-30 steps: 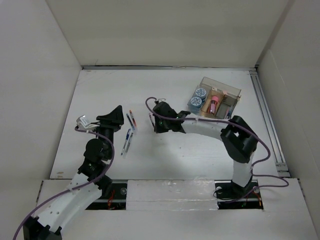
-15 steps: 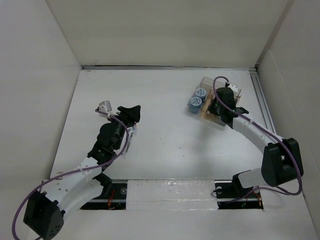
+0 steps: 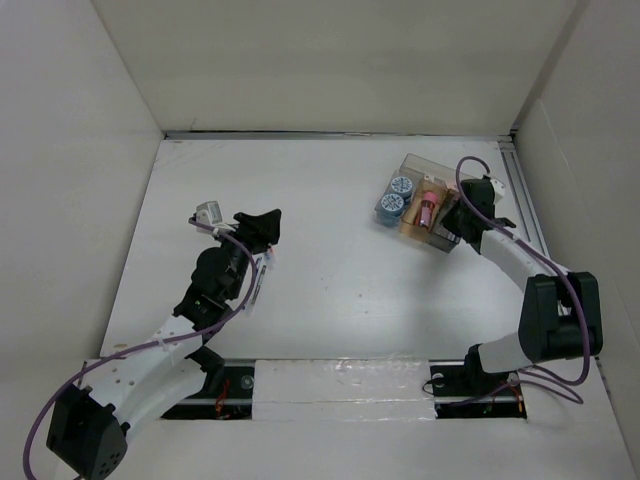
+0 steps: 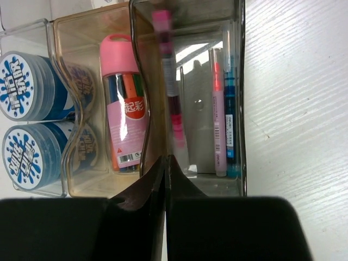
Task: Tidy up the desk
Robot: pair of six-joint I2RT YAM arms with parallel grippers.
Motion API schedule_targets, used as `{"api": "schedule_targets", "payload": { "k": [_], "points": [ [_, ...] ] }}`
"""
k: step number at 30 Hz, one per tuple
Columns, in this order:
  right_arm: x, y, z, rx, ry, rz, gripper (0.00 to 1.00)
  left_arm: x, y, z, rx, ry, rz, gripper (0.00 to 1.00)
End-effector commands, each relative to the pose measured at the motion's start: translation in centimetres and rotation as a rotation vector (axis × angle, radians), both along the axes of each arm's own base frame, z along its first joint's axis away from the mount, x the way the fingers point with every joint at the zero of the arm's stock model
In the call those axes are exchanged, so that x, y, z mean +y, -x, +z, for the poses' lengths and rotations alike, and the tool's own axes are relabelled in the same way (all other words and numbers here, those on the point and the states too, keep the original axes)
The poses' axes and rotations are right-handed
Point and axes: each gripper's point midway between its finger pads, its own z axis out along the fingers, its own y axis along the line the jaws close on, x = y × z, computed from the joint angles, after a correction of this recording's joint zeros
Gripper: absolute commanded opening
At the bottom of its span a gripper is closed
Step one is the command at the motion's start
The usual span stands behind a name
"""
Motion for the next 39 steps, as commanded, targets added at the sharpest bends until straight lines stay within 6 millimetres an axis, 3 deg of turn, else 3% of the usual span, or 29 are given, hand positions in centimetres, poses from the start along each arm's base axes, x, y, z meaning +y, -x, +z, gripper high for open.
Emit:
{"api": "schedule_targets", "payload": {
  "k": [1, 4, 6, 8, 10, 11, 13, 14, 15, 16, 17, 18, 19, 20, 21, 22, 23, 24, 26, 27, 28, 29, 30, 31, 33, 34, 35, 37, 39],
  "points": [
    [-0.2, -1.2, 0.9, -0.056, -0.035, -0.019, 0.05, -0.2, 0.1, 2.6, -0.075, 0.029, -0.011, 0.53],
    [-0.6, -1.4, 0.6, -0.044, -0.034, -0.029, 0.28, -0.3, 0.1, 2.8, -0.073, 0.029, -0.014, 0.53],
    [-0.4, -1.3, 1.8, -0.072, -0.033, -0.03, 0.41, -0.3, 0.2, 2.9, -0.077, 0.033, -0.02, 0.53],
    [0.4, -1.3, 3.0, -0.11, -0.027, -0.011, 0.45, -0.1, 0.1, 2.8, -0.078, 0.034, -0.008, 0.53],
    [2.1, -1.1, 5.0, -0.167, -0.038, 0.042, 0.4, 0.0, 0.2, 2.7, -0.073, 0.035, -0.005, 0.53],
    [4.7, -1.2, 5.8, -0.203, -0.051, 0.113, 0.27, 0.0, 0.2, 2.8, -0.073, 0.041, -0.005, 0.53],
    [8.2, -1.0, 5.8, -0.204, -0.061, 0.208, 0.16, 0.7, 0.4, 2.9, -0.082, 0.057, 0.021, 0.53],
    [11.8, -0.5, 6.2, -0.2, -0.068, 0.3, 0.07, 1.1, 0.5, 2.7, -0.081, 0.065, 0.04, 0.53],
    [13.8, -0.4, 6.1, -0.19, -0.066, 0.349, 0.03, 1.9, 0.6, 3.0, -0.081, 0.093, 0.077, 0.53],
    [15.7, -0.3, 4.4, -0.137, -0.04, 0.395, 0.01, 2.3, 0.8, 2.8, -0.076, 0.102, 0.093, 0.53],
    [17.8, -0.6, 5.3, -0.139, -0.03, 0.438, 0.0, 2.6, 0.9, 2.9, -0.079, 0.113, 0.103, 0.53],
    [21.4, 0.6, 5.0, -0.123, -0.019, 0.52, 0.0, 3.3, 1.3, 3.6, -0.101, 0.144, 0.125, 0.53],
    [23.2, 0.8, 4.9, -0.117, 0.003, 0.553, 0.0, 3.7, 1.5, 3.1, -0.101, 0.153, 0.137, 0.53],
    [25.0, 1.1, 2.8, -0.061, 0.038, 0.595, 0.0, 4.0, 1.7, 3.2, -0.106, 0.167, 0.149, 0.53],
    [28.6, 1.5, 4.4, -0.093, 0.044, 0.664, 0.0, 4.8, 1.9, 3.5, -0.114, 0.187, 0.179, 0.53],
    [30.1, 1.7, 3.9, -0.078, 0.064, 0.694, 0.06, 5.1, 2.1, 3.5, -0.113, 0.207, 0.189, 0.53],
    [31.4, 2.1, 1.4, -0.014, 0.102, 0.728, 0.09, 5.3, 2.2, 3.6, -0.113, 0.216, 0.196, 0.53],
    [33.8, 1.6, 3.0, -0.049, 0.089, 0.759, 0.12, 5.8, 2.5, 3.9, -0.122, 0.233, 0.209, 0.53],
    [38.0, 3.1, 1.5, -0.002, 0.099, 0.853, 0.24, 6.5, 3.0, 3.9, -0.131, 0.268, 0.227, 0.53],
    [37.9, 3.3, -0.3, 0.039, 0.119, 0.855, 0.3, 6.7, 3.2, 4.1, -0.138, 0.275, 0.231, 0.53],
    [40.0, 3.2, 0.9, 0.009, 0.105, 0.891, 0.38, 6.9, 3.3, 4.0, -0.14, 0.284, 0.235, 0.53],
    [40.2, 3.0, 0.3, 0.027, 0.117, 0.893, 0.39, 7.0, 3.5, 4.1, -0.147, 0.3, 0.234, 0.53],
    [41.1, 3.2, -1.5, 0.055, 0.134, 0.906, 0.4, 7.2, 3.9, 4.6, -0.17, 0.317, 0.23, 0.53],
    [42.3, 2.4, -0.2, 0.026, 0.117, 0.909, 0.4, 7.3, 4.0, 4.4, -0.172, 0.319, 0.232, 0.53],
    [43.1, 2.2, -0.9, 0.052, 0.115, 0.925, 0.4, 7.5, 4.2, 4.6, -0.184, 0.329, 0.232, 0.53],
    [43.6, 2.2, -2.4, 0.082, 0.12, 0.944, 0.4, 7.5, 4.3, 4.7, -0.185, 0.33, 0.23, 0.53],
    [44.7, 2.2, -1.7, 0.07, 0.11, 0.957, 0.4, 7.2, 4.4, 4.7, -0.184, 0.33, 0.218, 0.53],
    [45.2, 2.0, -3.3, 0.095, 0.112, 0.962, 0.4, 7.1, 4.5, 4.9, -0.189, 0.334, 0.208, 0.53],
    [45.7, 1.8, -3.4, 0.095, 0.104, 0.97, 0.4, 7.2, 4.5, 5.0, -0.189, 0.333, 0.213, 0.53]
  ]
}}
